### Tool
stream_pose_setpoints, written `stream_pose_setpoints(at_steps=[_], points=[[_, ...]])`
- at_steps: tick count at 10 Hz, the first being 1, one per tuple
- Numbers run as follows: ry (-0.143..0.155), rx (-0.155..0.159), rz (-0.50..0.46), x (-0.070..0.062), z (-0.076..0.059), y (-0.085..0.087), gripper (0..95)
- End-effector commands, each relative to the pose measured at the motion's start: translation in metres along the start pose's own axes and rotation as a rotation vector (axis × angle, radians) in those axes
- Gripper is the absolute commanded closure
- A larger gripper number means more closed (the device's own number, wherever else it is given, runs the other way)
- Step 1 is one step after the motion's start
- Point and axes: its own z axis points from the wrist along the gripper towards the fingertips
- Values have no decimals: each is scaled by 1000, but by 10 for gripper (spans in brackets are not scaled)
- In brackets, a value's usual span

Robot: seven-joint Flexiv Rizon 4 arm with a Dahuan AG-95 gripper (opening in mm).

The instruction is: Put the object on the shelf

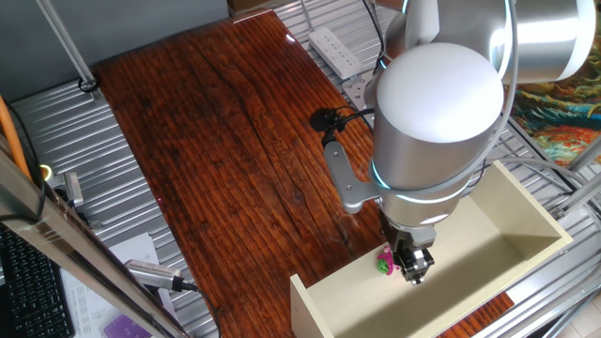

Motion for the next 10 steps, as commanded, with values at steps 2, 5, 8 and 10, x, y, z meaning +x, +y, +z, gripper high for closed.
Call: stream_pose_setpoints(at_steps=[2, 5, 8, 10], points=[[-1, 0, -6, 0, 0, 0, 380], [-5, -3, -17, 0, 0, 0, 380], [-6, -5, -20, 0, 0, 0, 380], [-7, -5, -20, 0, 0, 0, 380]])
